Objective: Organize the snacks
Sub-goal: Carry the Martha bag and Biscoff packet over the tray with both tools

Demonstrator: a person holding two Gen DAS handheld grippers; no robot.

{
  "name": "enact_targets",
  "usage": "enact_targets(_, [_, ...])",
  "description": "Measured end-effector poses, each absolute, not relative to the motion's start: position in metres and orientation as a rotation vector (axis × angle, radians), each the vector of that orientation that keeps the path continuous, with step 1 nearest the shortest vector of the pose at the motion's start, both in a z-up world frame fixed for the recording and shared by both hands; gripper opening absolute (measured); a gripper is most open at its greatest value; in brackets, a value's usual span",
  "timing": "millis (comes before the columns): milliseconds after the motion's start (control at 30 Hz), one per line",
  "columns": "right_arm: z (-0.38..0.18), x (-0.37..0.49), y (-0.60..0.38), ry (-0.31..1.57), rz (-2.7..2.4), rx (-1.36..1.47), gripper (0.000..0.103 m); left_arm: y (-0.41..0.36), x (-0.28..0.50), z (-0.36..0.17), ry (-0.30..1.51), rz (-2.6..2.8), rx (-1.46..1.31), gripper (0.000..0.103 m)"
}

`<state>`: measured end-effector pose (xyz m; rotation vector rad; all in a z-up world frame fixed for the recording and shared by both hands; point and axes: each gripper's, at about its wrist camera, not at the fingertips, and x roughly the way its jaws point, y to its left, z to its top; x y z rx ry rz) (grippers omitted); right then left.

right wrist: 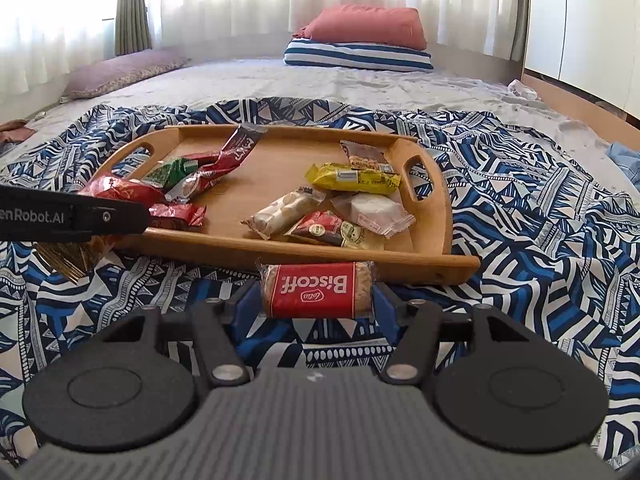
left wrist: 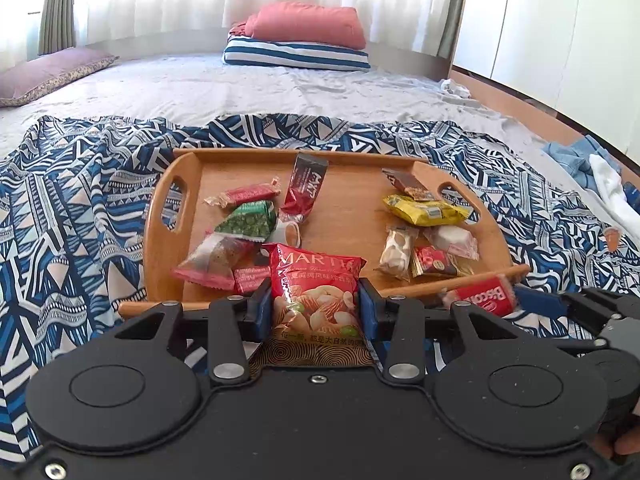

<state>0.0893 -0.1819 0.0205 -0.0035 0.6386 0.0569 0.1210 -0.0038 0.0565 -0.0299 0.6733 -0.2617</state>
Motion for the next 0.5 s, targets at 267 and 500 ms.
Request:
enact_targets(267, [0.051, 0.115, -0.189, 0.588, 0.062, 0.024, 0.063, -0.001, 0.148, 0.074, 0.633, -0.234, -0.062, 0.040])
enact_targets(500, [0.058, 0.145, -0.187, 0.582, 0.107, 0.028, 0.063, 0.006, 0.180, 0.081, 0.623, -0.216, -0.088, 0.040])
